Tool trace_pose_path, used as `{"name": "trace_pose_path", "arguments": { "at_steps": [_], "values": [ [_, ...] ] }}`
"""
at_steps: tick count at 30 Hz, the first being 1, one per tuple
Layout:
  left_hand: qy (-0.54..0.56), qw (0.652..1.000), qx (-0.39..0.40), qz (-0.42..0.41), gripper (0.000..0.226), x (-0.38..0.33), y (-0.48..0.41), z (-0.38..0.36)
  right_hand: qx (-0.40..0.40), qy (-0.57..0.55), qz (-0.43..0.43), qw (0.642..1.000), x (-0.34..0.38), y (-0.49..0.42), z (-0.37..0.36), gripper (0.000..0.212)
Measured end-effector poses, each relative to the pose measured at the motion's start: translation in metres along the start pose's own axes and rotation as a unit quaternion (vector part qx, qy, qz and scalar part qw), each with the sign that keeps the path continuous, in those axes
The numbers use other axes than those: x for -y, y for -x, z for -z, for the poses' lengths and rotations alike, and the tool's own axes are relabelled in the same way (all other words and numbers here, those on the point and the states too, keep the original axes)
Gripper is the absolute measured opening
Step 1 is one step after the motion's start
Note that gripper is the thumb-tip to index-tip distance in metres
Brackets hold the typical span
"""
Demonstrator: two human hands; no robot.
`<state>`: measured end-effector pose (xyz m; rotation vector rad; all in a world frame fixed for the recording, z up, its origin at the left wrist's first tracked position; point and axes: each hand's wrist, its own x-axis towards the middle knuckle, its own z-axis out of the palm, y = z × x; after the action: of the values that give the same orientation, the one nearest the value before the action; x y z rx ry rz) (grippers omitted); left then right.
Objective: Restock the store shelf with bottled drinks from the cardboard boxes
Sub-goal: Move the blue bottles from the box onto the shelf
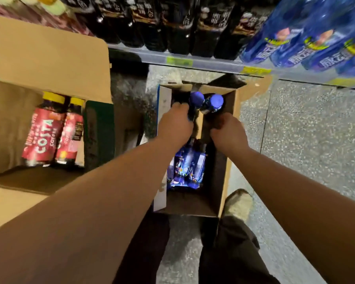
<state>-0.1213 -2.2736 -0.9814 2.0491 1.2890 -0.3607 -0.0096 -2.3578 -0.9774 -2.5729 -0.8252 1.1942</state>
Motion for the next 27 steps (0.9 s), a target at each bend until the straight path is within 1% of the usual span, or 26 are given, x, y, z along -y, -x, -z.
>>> {"name": "trace_pose_path", "arguments": {
  "at_steps": [2,3,5,7,9,11,14,19,23,27],
  "values": [
    [0.018,1.000,-0.014,-0.007,0.039,-0.004,-0.031,-0.011,-0.029,-0.003,0.004,1.000,0.002,-0.028,-0.005,0.042],
    [0.023,1.000,-0.018,-0.011,0.044,-0.005,-0.044,-0.018,-0.046,-0.003,0.016,0.999,0.000,-0.042,-0.009,0.043],
    [0.025,0.999,-0.012,-0.026,0.055,-0.002,-0.065,-0.032,-0.071,-0.013,0.039,0.997,-0.006,-0.065,-0.016,0.040],
    [0.024,0.999,-0.005,-0.044,0.062,0.002,-0.080,-0.045,-0.087,-0.019,0.038,0.995,-0.012,-0.083,-0.025,0.035],
    [0.017,0.998,-0.018,-0.049,0.062,0.006,-0.088,-0.053,-0.102,-0.002,0.038,0.994,-0.016,-0.095,-0.033,0.030],
    [0.006,0.997,-0.046,-0.059,0.056,0.007,-0.093,-0.057,-0.117,0.023,0.042,0.992,-0.015,-0.103,-0.038,0.028],
    [0.008,0.995,-0.054,-0.080,0.048,0.011,-0.090,-0.054,-0.134,0.021,0.044,0.990,-0.012,-0.104,-0.041,0.030],
    [0.017,0.995,-0.051,-0.090,0.047,0.003,-0.059,-0.016,-0.119,0.005,0.048,0.992,-0.008,-0.066,-0.016,0.034],
    [-0.004,0.991,-0.044,-0.123,0.044,-0.030,-0.018,0.039,-0.106,0.025,0.076,0.991,0.022,-0.016,0.034,0.038],
    [0.013,0.989,-0.031,-0.144,0.047,-0.060,0.032,0.109,-0.102,-0.005,0.058,0.993,0.057,0.048,0.099,0.034]
  ]
}}
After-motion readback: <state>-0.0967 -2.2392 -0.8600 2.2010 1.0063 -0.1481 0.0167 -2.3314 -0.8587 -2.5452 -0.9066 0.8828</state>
